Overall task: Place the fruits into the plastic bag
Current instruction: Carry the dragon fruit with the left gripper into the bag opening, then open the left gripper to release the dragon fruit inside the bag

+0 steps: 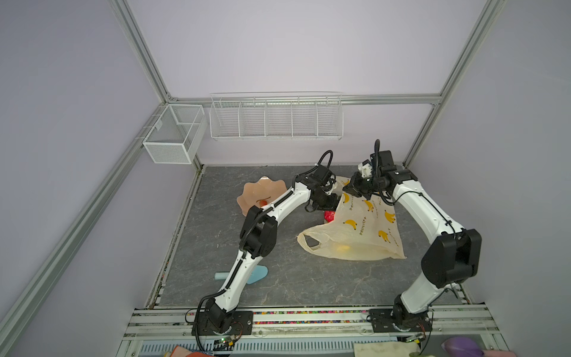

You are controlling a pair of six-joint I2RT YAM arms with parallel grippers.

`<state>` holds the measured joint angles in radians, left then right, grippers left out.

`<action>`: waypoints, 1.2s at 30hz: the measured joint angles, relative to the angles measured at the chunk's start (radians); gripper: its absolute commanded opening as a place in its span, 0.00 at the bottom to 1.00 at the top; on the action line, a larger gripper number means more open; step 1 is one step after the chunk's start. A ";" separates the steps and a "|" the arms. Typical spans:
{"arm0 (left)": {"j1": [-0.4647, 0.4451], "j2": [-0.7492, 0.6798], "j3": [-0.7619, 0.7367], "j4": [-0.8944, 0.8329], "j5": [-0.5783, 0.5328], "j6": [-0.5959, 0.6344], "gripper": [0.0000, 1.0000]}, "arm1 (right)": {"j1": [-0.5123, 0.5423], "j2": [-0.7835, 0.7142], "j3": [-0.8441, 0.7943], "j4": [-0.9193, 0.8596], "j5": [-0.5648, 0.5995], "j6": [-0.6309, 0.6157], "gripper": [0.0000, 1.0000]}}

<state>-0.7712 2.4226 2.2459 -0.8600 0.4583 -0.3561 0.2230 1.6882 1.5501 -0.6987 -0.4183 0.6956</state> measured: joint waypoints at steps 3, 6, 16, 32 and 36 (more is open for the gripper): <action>-0.009 0.000 -0.008 0.019 0.003 -0.046 0.38 | 0.000 0.004 0.000 0.001 -0.002 0.000 0.07; -0.014 -0.003 -0.023 0.024 -0.014 -0.071 0.33 | 0.000 0.009 -0.002 0.001 -0.002 0.000 0.07; 0.019 -0.187 -0.179 0.011 -0.071 -0.160 0.31 | 0.000 0.010 -0.008 0.001 -0.050 -0.013 0.07; 0.024 -0.258 -0.293 0.093 -0.016 -0.295 0.28 | 0.000 0.010 -0.015 0.008 -0.107 -0.016 0.07; 0.019 -0.201 -0.264 0.093 -0.017 -0.303 0.28 | 0.000 0.010 -0.015 0.008 -0.111 -0.016 0.07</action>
<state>-0.7517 2.2211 1.9823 -0.7666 0.4416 -0.6586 0.2230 1.6985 1.5349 -0.6903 -0.5297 0.6796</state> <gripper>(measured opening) 0.879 0.068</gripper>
